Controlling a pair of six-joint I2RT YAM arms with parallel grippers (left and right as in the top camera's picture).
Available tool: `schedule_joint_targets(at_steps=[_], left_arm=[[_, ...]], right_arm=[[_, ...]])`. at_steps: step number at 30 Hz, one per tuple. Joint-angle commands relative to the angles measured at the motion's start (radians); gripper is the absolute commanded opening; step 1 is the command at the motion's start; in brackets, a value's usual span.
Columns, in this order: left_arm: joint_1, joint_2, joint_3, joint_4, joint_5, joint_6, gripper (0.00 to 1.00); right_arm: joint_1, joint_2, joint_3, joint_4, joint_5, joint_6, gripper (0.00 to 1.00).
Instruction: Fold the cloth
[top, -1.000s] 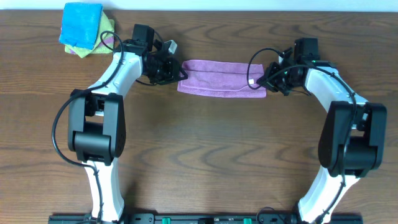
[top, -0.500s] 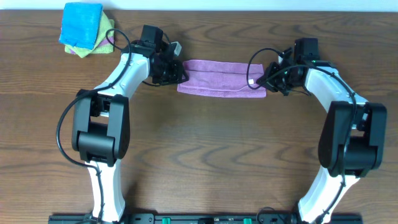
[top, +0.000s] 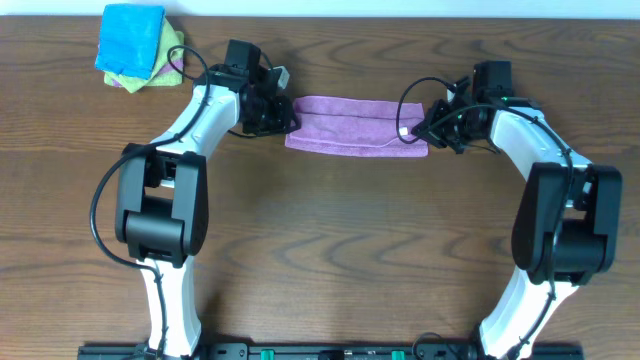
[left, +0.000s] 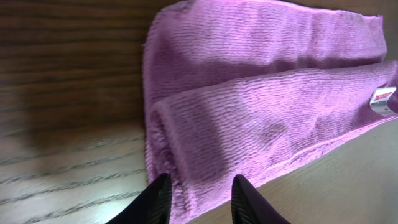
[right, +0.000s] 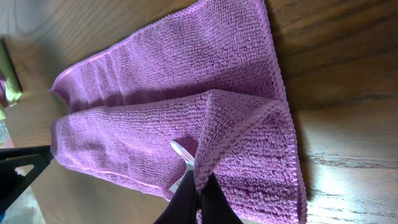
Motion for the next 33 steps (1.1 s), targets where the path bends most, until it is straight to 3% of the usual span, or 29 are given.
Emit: schedule_joint_targets(at_steps=[1,24,28,33], left_arm=[[-0.011,0.014,0.017,0.008,-0.010,0.018,0.33],[-0.029,0.016,-0.030,-0.010,-0.022,0.010,0.32],[-0.029,0.016,-0.030,-0.006,-0.025,0.010,0.06],[-0.028,0.016,-0.030,0.027,-0.023,-0.013,0.06]], right_arm=[[0.000,0.011,0.013,-0.001,-0.015,0.010,0.02],[0.000,0.011,0.013,0.003,-0.015,0.010,0.02],[0.000,0.011,0.013,0.003,-0.015,0.010,0.01],[0.000,0.011,0.013,0.005,-0.016,0.010,0.02]])
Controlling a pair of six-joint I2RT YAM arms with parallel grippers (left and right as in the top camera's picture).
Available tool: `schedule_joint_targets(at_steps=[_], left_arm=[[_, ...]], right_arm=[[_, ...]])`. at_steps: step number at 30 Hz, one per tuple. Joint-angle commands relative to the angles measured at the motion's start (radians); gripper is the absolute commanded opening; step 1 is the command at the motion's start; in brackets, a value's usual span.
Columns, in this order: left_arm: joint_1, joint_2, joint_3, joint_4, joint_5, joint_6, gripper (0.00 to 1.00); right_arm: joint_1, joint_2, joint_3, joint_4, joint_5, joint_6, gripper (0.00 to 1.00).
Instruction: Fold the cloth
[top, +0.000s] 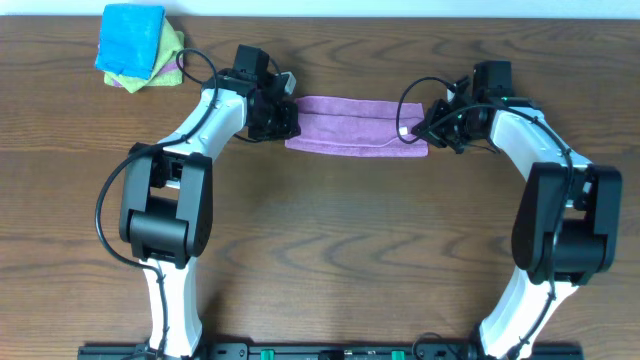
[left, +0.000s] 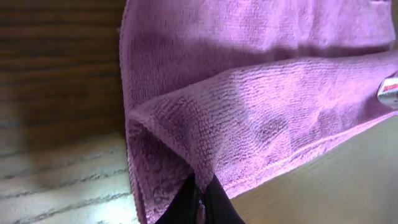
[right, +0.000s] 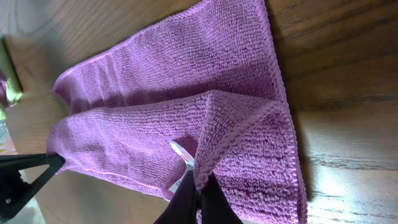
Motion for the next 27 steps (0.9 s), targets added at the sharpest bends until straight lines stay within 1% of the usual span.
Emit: schedule_joint_targets(at_steps=[1,4,11,14,20,27], left_arm=[[-0.003,0.015,-0.007,0.020,-0.012,-0.005,0.06],[-0.003,0.014,-0.006,0.053,-0.010,-0.009,0.06],[-0.003,0.014,0.022,0.127,-0.011,-0.033,0.05],[-0.001,0.014,0.033,0.201,-0.023,-0.054,0.06],[0.010,0.015,0.033,0.292,-0.040,-0.077,0.06],[0.011,0.018,0.033,0.340,-0.053,-0.087,0.06]], right_arm=[[0.000,0.011,0.013,0.010,-0.027,0.010,0.02],[0.000,0.011,0.013,0.043,-0.071,0.010,0.01],[-0.001,0.011,0.014,0.103,-0.079,0.039,0.01],[-0.002,0.011,0.016,0.143,-0.079,0.058,0.01],[-0.002,0.011,0.016,0.198,-0.075,0.064,0.02],[-0.004,0.011,0.016,0.251,-0.047,0.071,0.02]])
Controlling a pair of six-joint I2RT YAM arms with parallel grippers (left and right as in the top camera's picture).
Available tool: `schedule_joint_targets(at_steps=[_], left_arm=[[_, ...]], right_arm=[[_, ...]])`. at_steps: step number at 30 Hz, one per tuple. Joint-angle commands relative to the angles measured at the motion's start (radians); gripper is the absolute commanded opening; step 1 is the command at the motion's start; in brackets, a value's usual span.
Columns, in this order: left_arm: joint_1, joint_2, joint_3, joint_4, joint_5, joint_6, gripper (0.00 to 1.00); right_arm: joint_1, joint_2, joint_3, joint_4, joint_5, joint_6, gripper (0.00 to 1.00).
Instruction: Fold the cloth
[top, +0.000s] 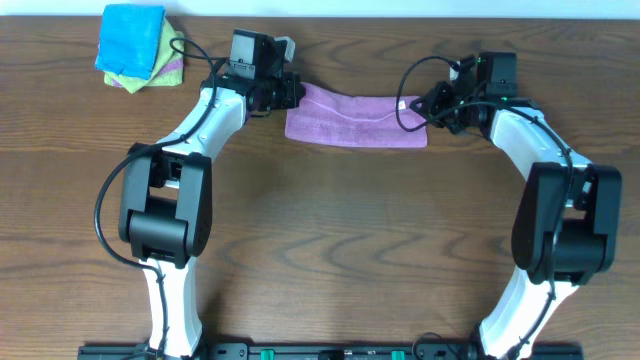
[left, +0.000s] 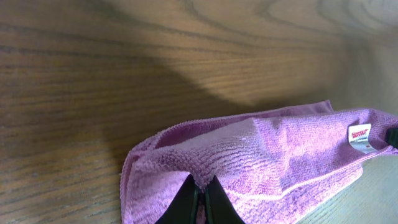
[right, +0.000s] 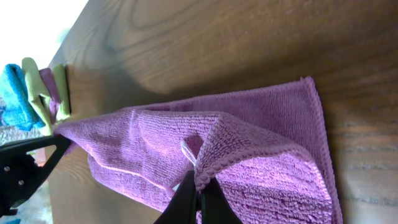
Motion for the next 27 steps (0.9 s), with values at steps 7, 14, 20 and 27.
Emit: schedule_joint_targets(at_steps=[7,14,20,27], left_arm=[[0.005,0.049,0.024,-0.010,-0.002,-0.008,0.06],[0.005,0.079,0.024,-0.069,0.001,-0.007,0.06],[0.005,0.079,0.024,-0.076,0.001,-0.006,0.06],[0.005,0.079,0.024,-0.076,0.001,-0.007,0.06]], right_arm=[[-0.005,0.010,0.016,-0.036,0.042,0.011,0.01],[-0.005,0.010,0.016,-0.142,0.111,-0.016,0.01],[-0.005,0.010,0.015,-0.154,0.144,-0.021,0.02],[0.000,0.025,0.015,-0.151,0.172,-0.027,0.01]])
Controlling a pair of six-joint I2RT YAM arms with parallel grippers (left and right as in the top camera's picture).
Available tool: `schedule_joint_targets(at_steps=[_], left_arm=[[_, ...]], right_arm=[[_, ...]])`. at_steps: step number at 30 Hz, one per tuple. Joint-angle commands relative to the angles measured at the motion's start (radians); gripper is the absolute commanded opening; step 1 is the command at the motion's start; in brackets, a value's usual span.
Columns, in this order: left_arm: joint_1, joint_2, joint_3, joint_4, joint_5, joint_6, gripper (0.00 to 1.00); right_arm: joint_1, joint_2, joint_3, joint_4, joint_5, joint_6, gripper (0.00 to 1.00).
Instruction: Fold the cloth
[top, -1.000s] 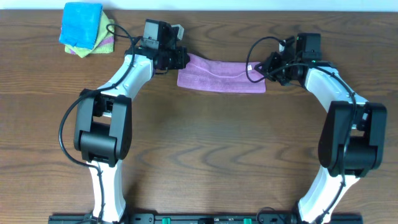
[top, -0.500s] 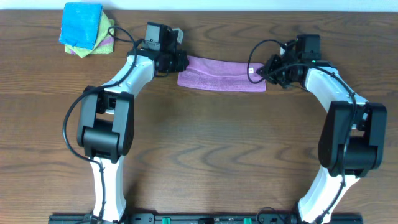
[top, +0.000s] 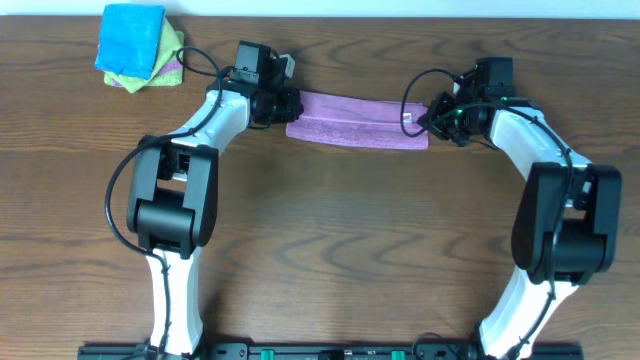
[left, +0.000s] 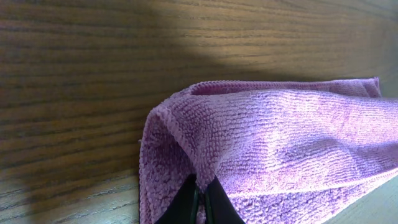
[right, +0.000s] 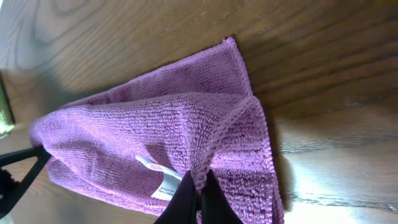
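A purple cloth (top: 357, 120) lies as a long narrow folded strip at the far middle of the wooden table. My left gripper (top: 283, 105) is shut on its left end, the fingers pinching a raised fold of the purple cloth (left: 261, 143) in the left wrist view, gripper (left: 200, 198). My right gripper (top: 428, 119) is shut on the right end, pinching a hemmed corner beside the white label (right: 163, 180); the purple cloth (right: 155, 130) spreads ahead of the gripper (right: 199, 194).
A stack of folded cloths, blue on top of yellow-green (top: 137, 45), sits at the table's far left corner. The table's back edge runs just behind the purple cloth.
Both grippers, still shut on the cloth's ends, have come down and slightly toward the front. The cloth, which hung sagging between them, now lies flatter as a narrower strip.
First my left gripper stood open at the cloth's left end while the right was shut on the right corner. Then the left was shut on the cloth too. Both ends were then raised toward the back edge, and now they lie lowered over the strip.
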Motion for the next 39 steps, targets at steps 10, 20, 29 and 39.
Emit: schedule_joint_targets(at_steps=[10,20,29,39], left_arm=[[0.006,0.010,0.021,-0.020,-0.012,0.008,0.06],[0.005,0.010,0.020,-0.101,-0.063,0.034,0.06],[0.008,0.010,0.021,-0.066,-0.065,0.034,0.95],[0.019,0.002,0.043,-0.116,-0.063,0.034,0.95]], right_arm=[[0.025,0.088,0.014,0.026,0.025,-0.018,0.01],[0.025,0.088,0.015,0.041,0.024,-0.017,0.01],[0.024,0.088,0.015,0.079,-0.056,-0.014,0.47],[0.021,0.026,0.015,0.084,-0.089,-0.014,0.69]])
